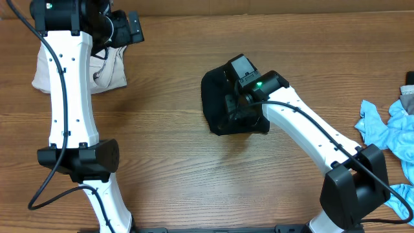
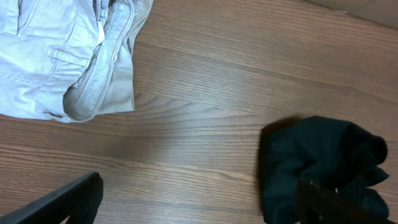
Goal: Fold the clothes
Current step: 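Press the folded bundle flat with the right gripper, left arm withdrawn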
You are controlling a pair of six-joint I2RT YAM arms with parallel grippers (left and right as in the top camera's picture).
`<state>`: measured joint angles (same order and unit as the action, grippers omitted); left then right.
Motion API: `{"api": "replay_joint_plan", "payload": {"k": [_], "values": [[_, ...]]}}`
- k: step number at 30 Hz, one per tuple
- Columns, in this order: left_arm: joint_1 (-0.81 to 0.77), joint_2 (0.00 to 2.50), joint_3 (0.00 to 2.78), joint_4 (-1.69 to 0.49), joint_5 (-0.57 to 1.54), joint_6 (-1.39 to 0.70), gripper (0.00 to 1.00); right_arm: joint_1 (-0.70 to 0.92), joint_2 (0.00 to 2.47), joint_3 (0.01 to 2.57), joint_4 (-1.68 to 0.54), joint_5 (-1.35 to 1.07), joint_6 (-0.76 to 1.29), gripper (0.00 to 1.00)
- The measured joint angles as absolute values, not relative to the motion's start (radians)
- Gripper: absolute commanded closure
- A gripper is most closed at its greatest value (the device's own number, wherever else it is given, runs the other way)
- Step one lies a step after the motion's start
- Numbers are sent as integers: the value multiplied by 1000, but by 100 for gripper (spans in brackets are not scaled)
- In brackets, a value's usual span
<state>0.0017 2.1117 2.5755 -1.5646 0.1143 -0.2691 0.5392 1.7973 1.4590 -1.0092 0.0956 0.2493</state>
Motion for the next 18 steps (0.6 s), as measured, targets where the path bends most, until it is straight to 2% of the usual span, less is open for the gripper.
{"api": "replay_joint_plan", "payload": {"k": [4,10,12,13,15,16,18], "values": [[2,2112,2564,-1564,114,-259,0,539,1800,1459,-1016,106,254,54],[2,2112,2563,-1564,113,-258,0,552,1806,1459,-1020,119,262,74],[2,2112,2563,-1564,113,-258,0,560,1806,1459,-1020,120,263,74],[2,2112,2563,-1564,113,-258,0,564,1806,1459,-1022,121,260,69],[2,2112,2563,-1564,111,-258,0,566,1806,1459,-1022,123,260,47],[2,2112,2563,-1564,111,-258,0,566,1806,1459,-1023,124,261,41],[2,2112,2563,-1564,110,-258,0,566,1806,1459,-1022,121,262,36]]}}
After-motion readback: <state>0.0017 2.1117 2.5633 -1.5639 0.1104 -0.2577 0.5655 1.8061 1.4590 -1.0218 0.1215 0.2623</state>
